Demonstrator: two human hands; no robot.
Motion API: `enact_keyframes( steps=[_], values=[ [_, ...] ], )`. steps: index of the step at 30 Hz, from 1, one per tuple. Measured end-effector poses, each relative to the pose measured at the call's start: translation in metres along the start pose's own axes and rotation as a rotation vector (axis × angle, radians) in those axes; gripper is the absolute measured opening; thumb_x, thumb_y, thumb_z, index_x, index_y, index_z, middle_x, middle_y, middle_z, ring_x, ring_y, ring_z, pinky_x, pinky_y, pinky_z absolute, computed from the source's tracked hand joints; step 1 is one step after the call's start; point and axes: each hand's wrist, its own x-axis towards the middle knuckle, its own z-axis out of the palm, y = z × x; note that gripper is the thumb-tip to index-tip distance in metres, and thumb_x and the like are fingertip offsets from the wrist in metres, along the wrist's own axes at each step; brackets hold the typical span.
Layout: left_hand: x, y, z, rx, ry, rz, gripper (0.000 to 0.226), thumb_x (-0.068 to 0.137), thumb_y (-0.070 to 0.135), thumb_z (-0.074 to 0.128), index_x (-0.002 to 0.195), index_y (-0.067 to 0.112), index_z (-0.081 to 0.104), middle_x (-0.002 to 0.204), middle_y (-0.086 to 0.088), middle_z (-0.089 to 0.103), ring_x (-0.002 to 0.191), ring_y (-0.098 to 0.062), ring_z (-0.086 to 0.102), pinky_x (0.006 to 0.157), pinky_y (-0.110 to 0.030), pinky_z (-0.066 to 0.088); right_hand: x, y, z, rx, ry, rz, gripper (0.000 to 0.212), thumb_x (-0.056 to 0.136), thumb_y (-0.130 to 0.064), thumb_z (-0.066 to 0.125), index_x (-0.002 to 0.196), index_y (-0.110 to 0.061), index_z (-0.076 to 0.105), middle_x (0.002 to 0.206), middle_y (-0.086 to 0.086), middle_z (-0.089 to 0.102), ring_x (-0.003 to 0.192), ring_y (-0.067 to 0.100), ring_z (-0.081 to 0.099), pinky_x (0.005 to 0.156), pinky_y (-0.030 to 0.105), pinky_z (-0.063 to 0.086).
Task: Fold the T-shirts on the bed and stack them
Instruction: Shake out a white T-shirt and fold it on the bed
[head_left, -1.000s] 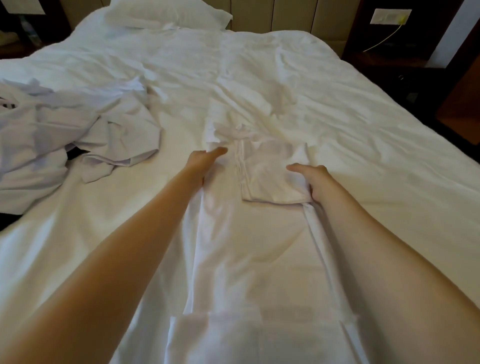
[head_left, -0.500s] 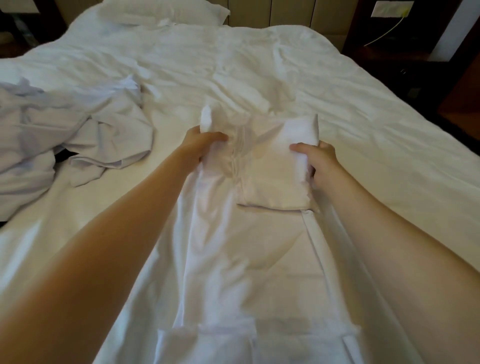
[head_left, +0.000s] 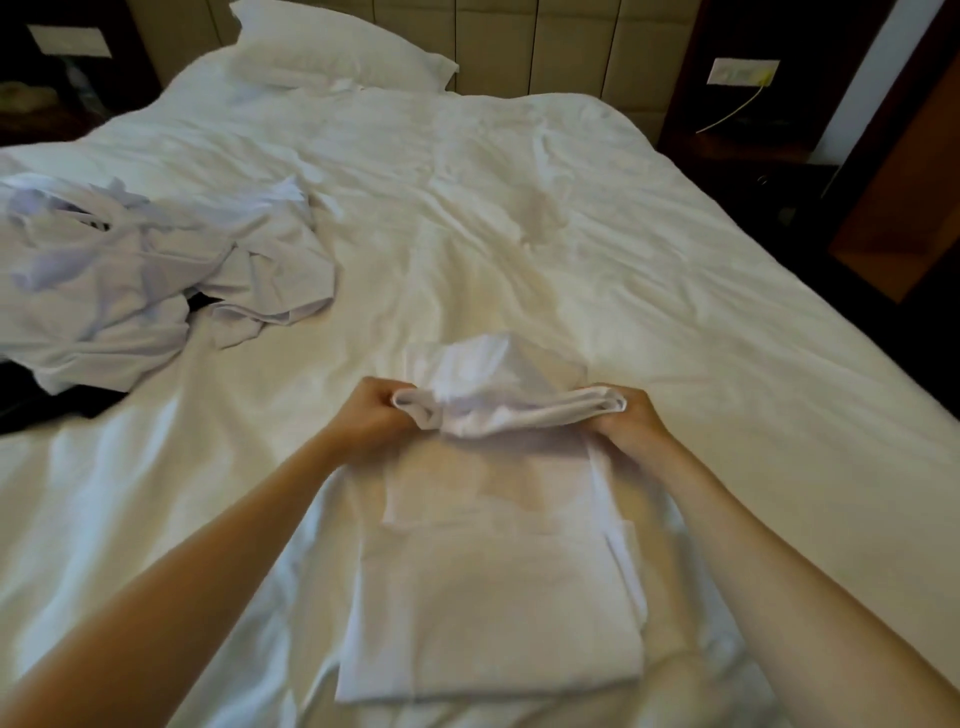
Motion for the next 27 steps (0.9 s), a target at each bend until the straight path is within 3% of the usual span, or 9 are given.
enact_keyframes(
  steps=[4,7,9,13,18,20,23,25,27],
  values=[
    [-0.013,-0.003,0.004,0.2,-0.06,0.052,0.062,0.046,0.054,0.056,0.076,0.002,0.071,0.064,-0.002,0.054,0.063,-0.007,0.043,0.055,-0.012,0.035,-0.014,-0.003,0.002,-0.138,-0.063,-0.042,0.028,0.078,0.005,0.065,0.084,-0.022,0.068,0.09,0.003,0.068,0.088,0.013,0.061,0.072,0.018,0.045],
    [-0.017,0.002,-0.005,0.145,-0.005,0.069,0.031,0.048,0.053,0.062,0.063,0.027,0.072,0.057,0.012,0.058,0.057,0.001,0.046,0.056,-0.012,0.038,-0.019,-0.008,0.003,-0.242,-0.017,-0.095,0.025,0.08,0.003,0.06,0.089,-0.017,0.07,0.093,0.004,0.069,0.087,0.013,0.059,0.064,0.011,0.041],
    [-0.021,0.002,-0.013,0.159,0.03,0.103,0.007,0.056,0.04,0.067,0.061,0.035,0.068,0.055,0.018,0.061,0.058,0.004,0.051,0.058,-0.009,0.038,-0.024,-0.011,-0.002,-0.215,0.048,-0.084,0.027,0.081,0.004,0.057,0.094,-0.013,0.072,0.094,0.006,0.069,0.087,0.015,0.059,0.065,0.015,0.041],
    [-0.028,-0.006,-0.018,0.475,-0.082,0.205,0.023,0.074,0.009,0.072,0.078,0.031,0.068,0.072,0.028,0.062,0.077,0.017,0.056,0.074,-0.011,0.04,-0.033,-0.001,-0.01,-0.412,-0.038,-0.097,0.019,0.079,-0.004,0.065,0.09,-0.016,0.074,0.098,0.002,0.068,0.094,0.018,0.061,0.078,0.025,0.043],
    [-0.029,0.013,-0.015,0.502,-0.223,0.175,0.027,0.057,0.038,0.046,0.081,0.045,0.056,0.108,0.009,0.058,0.103,-0.012,0.052,0.096,-0.029,0.037,-0.036,-0.016,-0.011,-0.835,-0.204,-0.213,0.019,0.08,-0.009,0.057,0.087,-0.018,0.073,0.093,-0.008,0.058,0.1,0.02,0.055,0.079,0.027,0.04],
    [-0.021,0.029,-0.008,0.435,-0.084,0.22,0.041,0.061,0.038,0.039,0.096,0.036,0.061,0.121,-0.002,0.055,0.112,-0.019,0.049,0.096,-0.031,0.035,-0.03,-0.03,-0.01,-0.714,-0.263,-0.146,0.02,0.077,-0.009,0.055,0.081,-0.018,0.073,0.092,-0.013,0.055,0.102,0.016,0.053,0.085,0.025,0.038],
    [0.003,0.058,0.018,0.542,-0.009,0.267,0.048,0.081,0.024,0.04,0.127,0.019,0.054,0.138,-0.007,0.047,0.126,-0.025,0.042,0.1,-0.032,0.031,-0.011,-0.045,0.0,-0.18,0.039,-0.004,0.019,0.065,-0.024,0.047,0.076,-0.02,0.062,0.099,-0.002,0.056,0.098,0.018,0.053,0.077,0.019,0.039],
    [0.019,0.067,0.041,0.67,-0.048,0.265,0.046,0.095,0.022,0.04,0.141,0.018,0.039,0.15,-0.007,0.033,0.137,-0.025,0.03,0.108,-0.034,0.024,0.009,-0.043,0.009,-0.106,0.251,0.141,0.023,0.078,-0.026,0.05,0.097,-0.016,0.057,0.115,0.006,0.055,0.106,0.024,0.053,0.081,0.025,0.04],
    [0.03,0.061,0.061,0.759,-0.117,0.17,0.05,0.1,0.03,0.034,0.148,0.021,0.024,0.157,-0.008,0.016,0.143,-0.025,0.016,0.113,-0.037,0.015,0.026,-0.033,0.016,-0.082,0.298,0.353,0.041,0.084,-0.028,0.057,0.118,-0.006,0.049,0.124,0.013,0.054,0.111,0.03,0.054,0.079,0.029,0.042]
  ],
)
